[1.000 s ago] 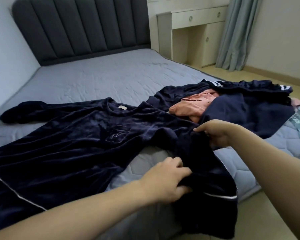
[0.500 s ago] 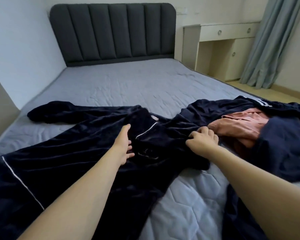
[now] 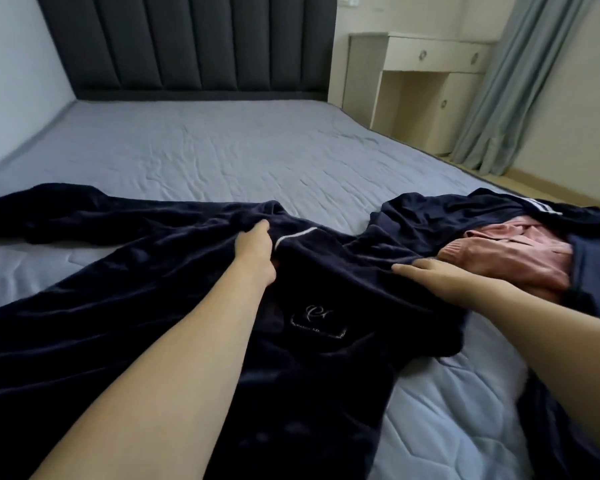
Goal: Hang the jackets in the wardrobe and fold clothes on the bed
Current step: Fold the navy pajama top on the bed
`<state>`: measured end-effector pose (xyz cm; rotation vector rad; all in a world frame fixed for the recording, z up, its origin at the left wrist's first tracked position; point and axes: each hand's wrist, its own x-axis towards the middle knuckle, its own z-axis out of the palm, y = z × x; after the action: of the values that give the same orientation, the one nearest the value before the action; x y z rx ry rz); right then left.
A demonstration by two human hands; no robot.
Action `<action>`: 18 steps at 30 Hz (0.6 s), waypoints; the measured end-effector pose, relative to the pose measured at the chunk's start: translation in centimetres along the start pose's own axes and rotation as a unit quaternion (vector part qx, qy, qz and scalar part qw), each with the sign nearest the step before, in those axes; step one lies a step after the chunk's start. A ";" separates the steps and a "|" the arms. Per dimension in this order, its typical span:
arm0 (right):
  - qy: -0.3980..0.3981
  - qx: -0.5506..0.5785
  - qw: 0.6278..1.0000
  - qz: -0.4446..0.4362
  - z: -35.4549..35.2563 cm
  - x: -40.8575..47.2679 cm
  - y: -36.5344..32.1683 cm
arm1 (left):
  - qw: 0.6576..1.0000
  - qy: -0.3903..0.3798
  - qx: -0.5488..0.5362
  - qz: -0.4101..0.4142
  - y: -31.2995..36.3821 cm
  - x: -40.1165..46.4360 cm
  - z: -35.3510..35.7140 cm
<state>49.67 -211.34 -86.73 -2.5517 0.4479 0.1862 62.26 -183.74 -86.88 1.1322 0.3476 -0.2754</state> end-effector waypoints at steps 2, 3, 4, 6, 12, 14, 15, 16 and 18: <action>0.005 -0.012 1.000 0.009 -0.6 0.9 0.4 | 0.995 0.043 -0.067 0.062 3.4 1.0 0.3; 0.028 0.003 1.000 -0.003 -0.8 1.4 0.2 | 0.990 0.080 -0.081 0.077 5.0 1.4 -0.1; 0.061 0.023 0.998 -0.020 -0.9 2.0 -0.3 | 0.987 0.114 -0.081 0.073 6.1 1.6 -0.6; 0.120 0.043 0.991 -0.048 -0.8 3.5 -1.2 | 0.988 0.136 -0.078 0.014 6.4 1.5 -1.6; 0.045 0.003 0.997 -0.056 0.1 4.9 0.0 | 0.989 -0.075 -0.024 -0.124 -5.1 -0.9 0.9; 0.033 0.001 0.999 -0.034 -0.3 4.6 1.2 | 0.995 -0.017 -0.012 -0.100 -5.6 -0.4 1.7; 0.029 -0.011 0.999 -0.025 -0.7 4.6 1.6 | 0.996 0.024 -0.020 -0.078 -4.9 0.0 2.1; 0.030 -0.030 0.999 -0.025 -1.2 4.9 1.8 | 0.995 0.073 -0.037 -0.055 -4.0 0.2 2.5; 0.047 -0.110 0.991 -0.053 -2.0 5.7 1.4 | 0.990 0.127 -0.056 -0.028 -3.1 -0.9 3.4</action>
<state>54.56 -215.10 -87.01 -2.8010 0.3423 0.0801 60.67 -188.04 -87.80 1.0499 0.6144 -0.1581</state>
